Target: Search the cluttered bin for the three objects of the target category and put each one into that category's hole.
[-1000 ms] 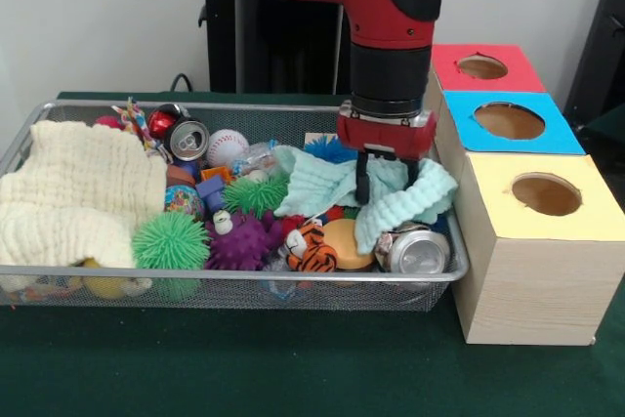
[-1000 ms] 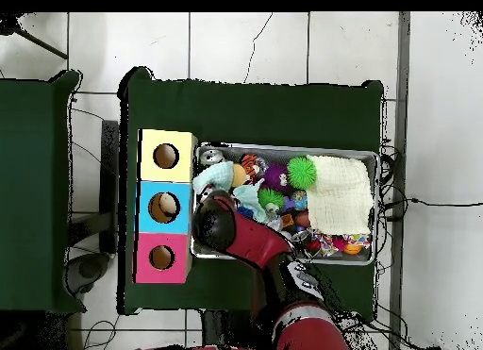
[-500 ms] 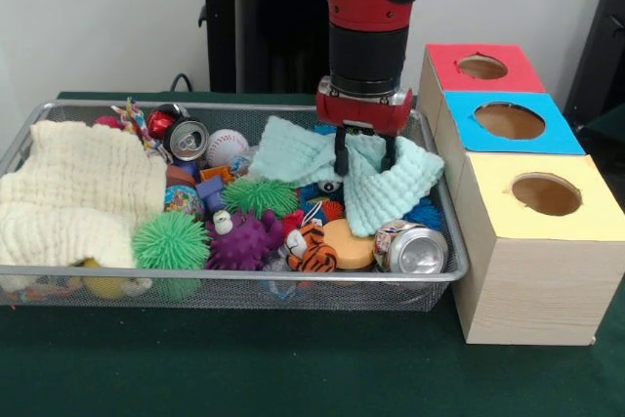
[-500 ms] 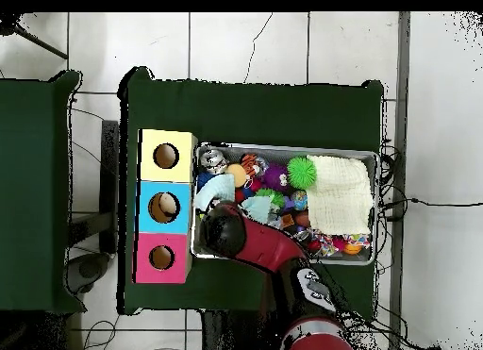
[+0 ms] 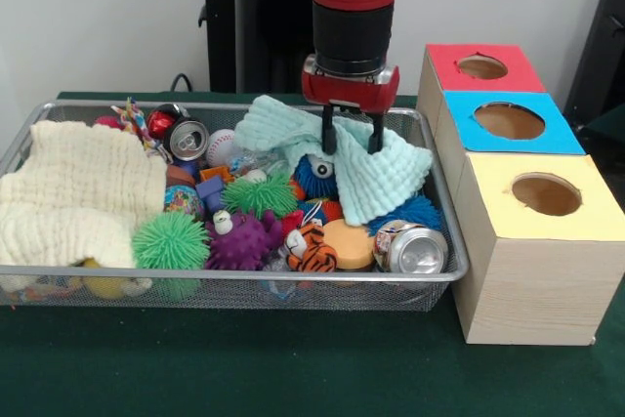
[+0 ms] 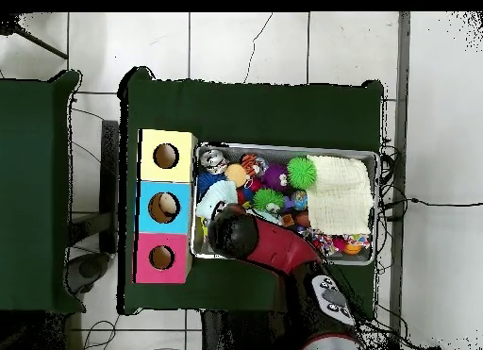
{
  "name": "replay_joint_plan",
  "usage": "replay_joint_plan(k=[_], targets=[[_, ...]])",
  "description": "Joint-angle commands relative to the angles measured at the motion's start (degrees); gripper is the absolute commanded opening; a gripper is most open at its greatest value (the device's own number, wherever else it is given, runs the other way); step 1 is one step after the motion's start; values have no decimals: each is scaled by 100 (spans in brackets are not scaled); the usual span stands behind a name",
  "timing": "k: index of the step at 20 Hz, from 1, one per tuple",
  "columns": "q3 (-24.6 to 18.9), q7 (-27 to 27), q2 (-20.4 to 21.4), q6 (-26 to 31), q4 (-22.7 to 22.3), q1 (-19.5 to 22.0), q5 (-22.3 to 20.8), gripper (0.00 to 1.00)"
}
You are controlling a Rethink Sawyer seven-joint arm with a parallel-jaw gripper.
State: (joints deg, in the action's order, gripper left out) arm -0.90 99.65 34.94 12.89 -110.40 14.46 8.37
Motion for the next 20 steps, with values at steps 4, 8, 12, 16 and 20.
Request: replay_joint_plan(k=[4, 8, 12, 16, 20], targets=[[-251, 646, -49, 215, -397, 123, -212, 100], [-262, 775, -135, 109, -385, 47, -131, 100], [-255, 961, -130, -5, -488, -55, -28, 100], [-284, 1005, -187, 11, -404, -126, 51, 100], [-226, 1111, -307, 254, -122, -370, 224, 100]])
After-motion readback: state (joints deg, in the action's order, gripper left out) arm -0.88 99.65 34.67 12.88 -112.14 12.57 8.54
